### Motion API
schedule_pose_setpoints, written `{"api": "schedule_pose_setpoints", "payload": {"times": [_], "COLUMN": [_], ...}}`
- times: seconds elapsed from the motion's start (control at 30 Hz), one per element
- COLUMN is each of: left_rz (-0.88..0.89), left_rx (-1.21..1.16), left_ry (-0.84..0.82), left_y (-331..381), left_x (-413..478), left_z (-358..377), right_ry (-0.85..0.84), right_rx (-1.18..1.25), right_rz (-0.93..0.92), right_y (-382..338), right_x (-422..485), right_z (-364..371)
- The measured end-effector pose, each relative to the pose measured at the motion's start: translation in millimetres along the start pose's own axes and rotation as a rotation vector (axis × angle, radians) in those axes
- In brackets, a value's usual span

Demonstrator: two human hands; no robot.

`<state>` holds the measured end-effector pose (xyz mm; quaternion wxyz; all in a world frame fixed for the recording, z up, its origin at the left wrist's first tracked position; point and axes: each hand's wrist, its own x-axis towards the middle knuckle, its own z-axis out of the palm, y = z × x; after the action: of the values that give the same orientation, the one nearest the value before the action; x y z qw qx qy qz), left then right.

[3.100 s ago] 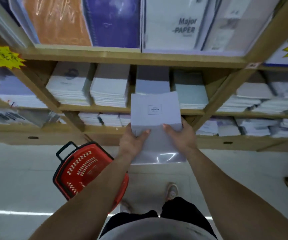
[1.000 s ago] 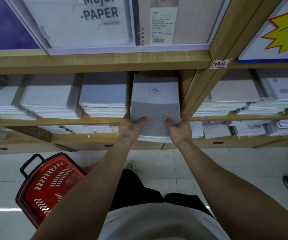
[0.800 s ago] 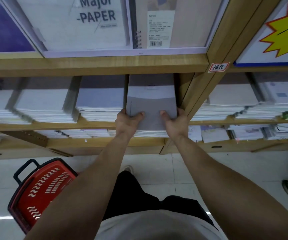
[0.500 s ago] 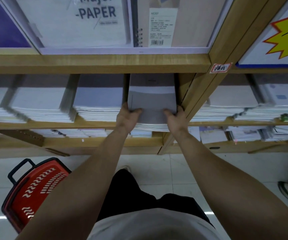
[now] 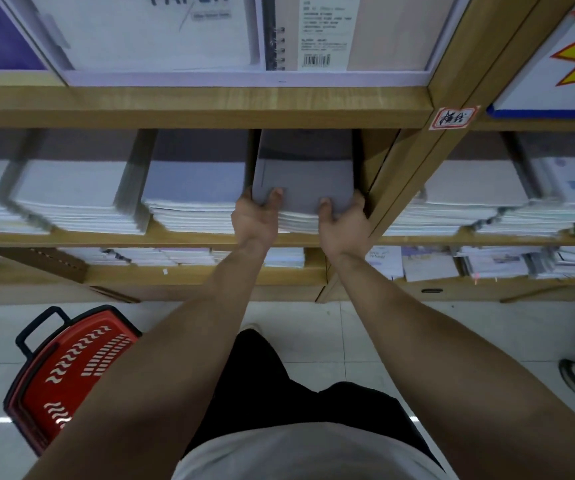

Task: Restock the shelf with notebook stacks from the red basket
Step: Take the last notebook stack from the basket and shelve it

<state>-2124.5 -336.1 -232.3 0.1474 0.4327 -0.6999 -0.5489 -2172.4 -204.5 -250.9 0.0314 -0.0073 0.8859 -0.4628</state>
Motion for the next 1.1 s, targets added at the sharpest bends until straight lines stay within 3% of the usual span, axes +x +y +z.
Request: {"api": "schedule_pose_setpoints", "payload": {"times": [0.2,0.53,0.7,0.8,0.97,1.1], "left_rz": [0.002,0.004,0.035,0.070,0.400,0.625], "left_rx": [-0.035,0.109,0.248,0.207,0.319,0.687], "left_ry": [-0.005,0.000,-0.161,-0.264,-0.078,0.086], "left_y": [-1,4,8,10,9,-11], "left_x": [13,21,21,15,-4,9], "left_z": [21,31,17,1,-45,-75], "right_ry": [0.066,-0.197,-0.213,-0.219,-0.200,-0.337], "right_rx": [0.052,-0.110,-0.177,-0.313,-0.640,-0.700], "right_rz": [-0.020,-0.171,-0.200,-0.293,-0.541,-0.480], "right_y": [-4,25,7,-9,-30,-34], "right_x": [19,-18,-22,-15,12,29], "right_z": [11,-30,-48,-54,-32,-3]}}
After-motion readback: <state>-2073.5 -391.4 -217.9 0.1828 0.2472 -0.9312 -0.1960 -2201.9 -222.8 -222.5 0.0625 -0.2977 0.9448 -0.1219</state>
